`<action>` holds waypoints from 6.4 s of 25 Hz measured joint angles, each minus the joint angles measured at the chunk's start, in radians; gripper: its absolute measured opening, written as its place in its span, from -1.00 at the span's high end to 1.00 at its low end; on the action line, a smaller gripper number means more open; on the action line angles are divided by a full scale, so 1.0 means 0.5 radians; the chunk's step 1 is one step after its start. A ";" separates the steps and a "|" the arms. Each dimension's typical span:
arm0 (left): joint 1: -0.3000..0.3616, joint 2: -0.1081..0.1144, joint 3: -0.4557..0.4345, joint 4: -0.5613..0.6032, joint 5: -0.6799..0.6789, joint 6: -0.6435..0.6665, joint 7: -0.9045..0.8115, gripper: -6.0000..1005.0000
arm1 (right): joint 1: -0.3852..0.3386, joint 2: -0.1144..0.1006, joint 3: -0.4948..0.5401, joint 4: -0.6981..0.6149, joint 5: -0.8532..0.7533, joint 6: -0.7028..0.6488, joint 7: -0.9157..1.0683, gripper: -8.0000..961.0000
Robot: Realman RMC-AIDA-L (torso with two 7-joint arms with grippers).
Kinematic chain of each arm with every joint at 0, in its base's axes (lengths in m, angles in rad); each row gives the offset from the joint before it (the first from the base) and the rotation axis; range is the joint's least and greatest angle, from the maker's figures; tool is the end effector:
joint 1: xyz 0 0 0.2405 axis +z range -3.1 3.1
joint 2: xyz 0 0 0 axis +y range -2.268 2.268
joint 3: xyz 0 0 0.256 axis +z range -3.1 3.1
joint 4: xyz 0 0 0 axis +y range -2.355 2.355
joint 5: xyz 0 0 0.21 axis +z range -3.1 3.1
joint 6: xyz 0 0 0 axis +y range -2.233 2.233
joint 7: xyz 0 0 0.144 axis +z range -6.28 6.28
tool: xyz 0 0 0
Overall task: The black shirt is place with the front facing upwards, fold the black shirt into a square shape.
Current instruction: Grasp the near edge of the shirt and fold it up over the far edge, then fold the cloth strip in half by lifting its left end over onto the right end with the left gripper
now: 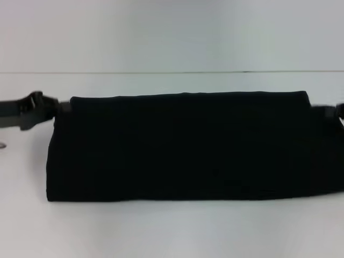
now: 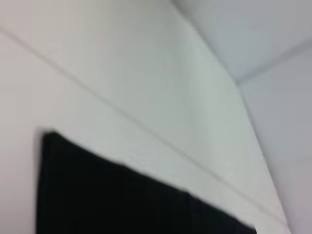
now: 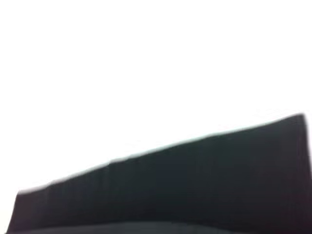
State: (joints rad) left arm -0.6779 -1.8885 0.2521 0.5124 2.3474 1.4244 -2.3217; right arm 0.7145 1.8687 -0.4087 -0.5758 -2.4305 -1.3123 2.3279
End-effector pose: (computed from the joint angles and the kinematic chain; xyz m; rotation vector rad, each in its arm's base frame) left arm -0.3088 0.3834 0.0824 -1.9776 -1.8602 -0.7737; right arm 0.3106 0.4039 0.0935 -2.0217 1.6910 0.4650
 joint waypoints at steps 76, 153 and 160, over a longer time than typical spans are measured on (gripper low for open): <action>0.468 -0.065 0.446 -0.046 -0.333 0.037 -0.611 -0.75 | -0.285 0.443 -0.631 0.195 0.866 0.048 -2.518 -0.80; 0.029 0.025 0.258 0.271 -0.475 -0.002 -0.540 0.94 | -0.424 0.427 -0.486 0.223 0.881 0.042 -2.508 -0.78; -0.433 -0.184 0.527 0.263 -0.495 0.007 -0.505 0.94 | -0.500 0.423 -0.448 0.224 0.881 0.030 -2.509 -0.78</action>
State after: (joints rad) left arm -0.8945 -1.9803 0.5156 0.6437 2.0998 1.4278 -2.5744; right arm 0.4644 2.0804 -0.6325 -0.4636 -1.9899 -1.2971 1.0732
